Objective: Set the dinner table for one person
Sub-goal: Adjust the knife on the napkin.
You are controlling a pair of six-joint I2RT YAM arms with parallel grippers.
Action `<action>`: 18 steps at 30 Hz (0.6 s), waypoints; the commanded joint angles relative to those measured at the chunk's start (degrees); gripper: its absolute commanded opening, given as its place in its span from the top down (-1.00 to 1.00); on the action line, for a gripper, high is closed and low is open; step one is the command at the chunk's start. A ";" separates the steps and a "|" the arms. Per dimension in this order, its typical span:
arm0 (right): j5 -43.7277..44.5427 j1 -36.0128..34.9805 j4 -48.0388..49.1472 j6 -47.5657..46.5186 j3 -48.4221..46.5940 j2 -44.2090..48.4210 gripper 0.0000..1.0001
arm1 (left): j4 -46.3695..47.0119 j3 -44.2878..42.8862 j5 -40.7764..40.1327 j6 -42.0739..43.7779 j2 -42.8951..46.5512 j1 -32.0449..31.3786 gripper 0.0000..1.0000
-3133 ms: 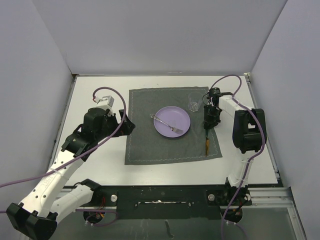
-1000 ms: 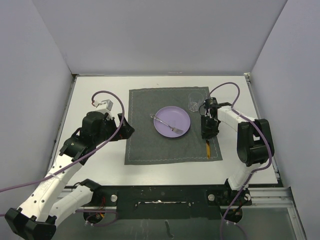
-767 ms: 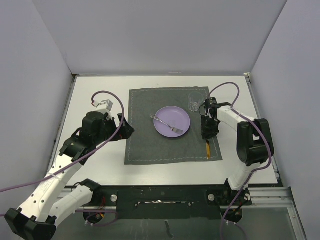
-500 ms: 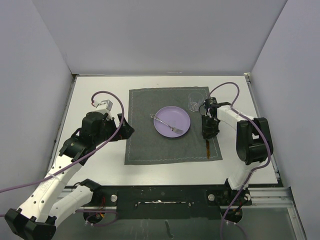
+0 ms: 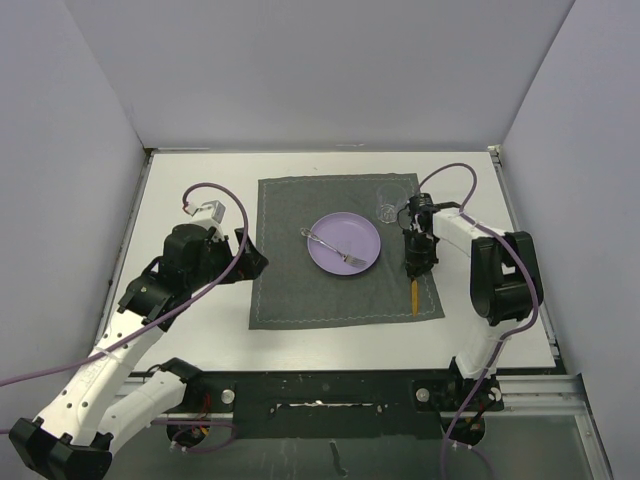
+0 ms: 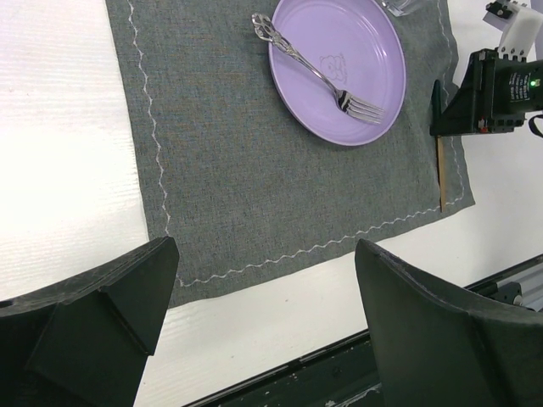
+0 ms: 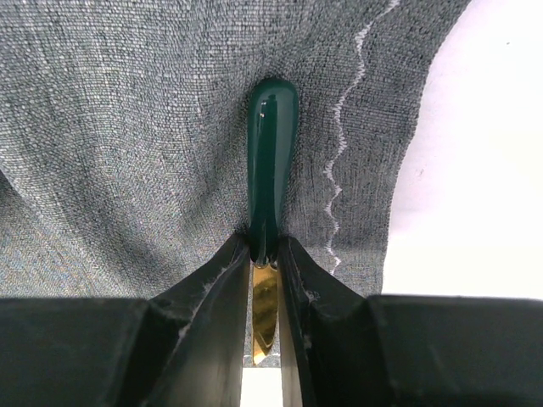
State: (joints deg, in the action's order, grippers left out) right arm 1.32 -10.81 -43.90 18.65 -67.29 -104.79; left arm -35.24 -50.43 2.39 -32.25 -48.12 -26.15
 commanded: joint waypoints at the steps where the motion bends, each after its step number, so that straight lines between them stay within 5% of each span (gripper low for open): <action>1: 3.52 -0.27 -0.18 0.84 -1.97 4.09 1.00 | 0.94 -0.65 -0.37 1.05 1.28 0.22 -0.71; 18: 13.55 -14.05 -16.35 -11.49 -12.90 12.91 1.00 | 1.98 1.43 1.30 0.49 1.79 0.22 -0.70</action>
State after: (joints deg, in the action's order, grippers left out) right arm 9.58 -21.80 -55.09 13.08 -77.21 -92.27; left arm -35.35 -48.93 3.07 -32.18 -48.10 -26.15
